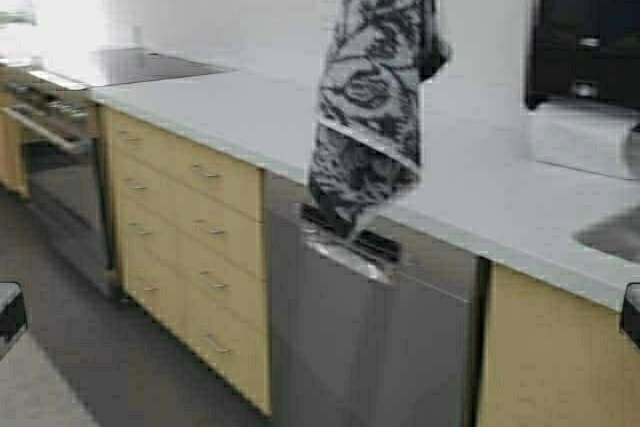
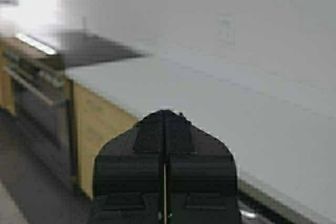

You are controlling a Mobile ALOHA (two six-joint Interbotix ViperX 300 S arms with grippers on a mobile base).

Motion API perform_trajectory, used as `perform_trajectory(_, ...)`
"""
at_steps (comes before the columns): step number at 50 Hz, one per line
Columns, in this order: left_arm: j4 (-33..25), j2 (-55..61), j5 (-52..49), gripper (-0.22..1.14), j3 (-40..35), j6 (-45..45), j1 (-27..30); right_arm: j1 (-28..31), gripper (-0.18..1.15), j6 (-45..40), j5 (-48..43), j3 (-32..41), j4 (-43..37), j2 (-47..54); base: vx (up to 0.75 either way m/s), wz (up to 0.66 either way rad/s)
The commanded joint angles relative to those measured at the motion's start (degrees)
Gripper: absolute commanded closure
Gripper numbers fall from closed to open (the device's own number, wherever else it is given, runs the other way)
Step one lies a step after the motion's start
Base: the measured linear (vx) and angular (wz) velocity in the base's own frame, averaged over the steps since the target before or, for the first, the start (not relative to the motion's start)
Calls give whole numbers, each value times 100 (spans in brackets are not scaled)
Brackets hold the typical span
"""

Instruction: Get the cloth and wipe up the spill under the wine glass

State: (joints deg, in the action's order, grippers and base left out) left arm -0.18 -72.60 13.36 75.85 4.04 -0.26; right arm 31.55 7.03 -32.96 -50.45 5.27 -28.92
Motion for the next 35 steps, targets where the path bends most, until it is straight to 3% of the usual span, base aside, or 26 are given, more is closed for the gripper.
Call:
perform_trajectory(1, 0, 123, 44, 89, -114, -9, 9, -229, 90, 0, -79, 53, -62, 35, -5, 41)
perform_trajectory(16, 0, 264, 158, 89, -123, -18, 9, -633, 90, 9, -79, -18, -580, 44, -4, 44)
perform_trajectory(35, 0, 264, 158, 89, -70, -18, 9, -879, 90, 0, -88, -9, -633, 114, -3, 47)
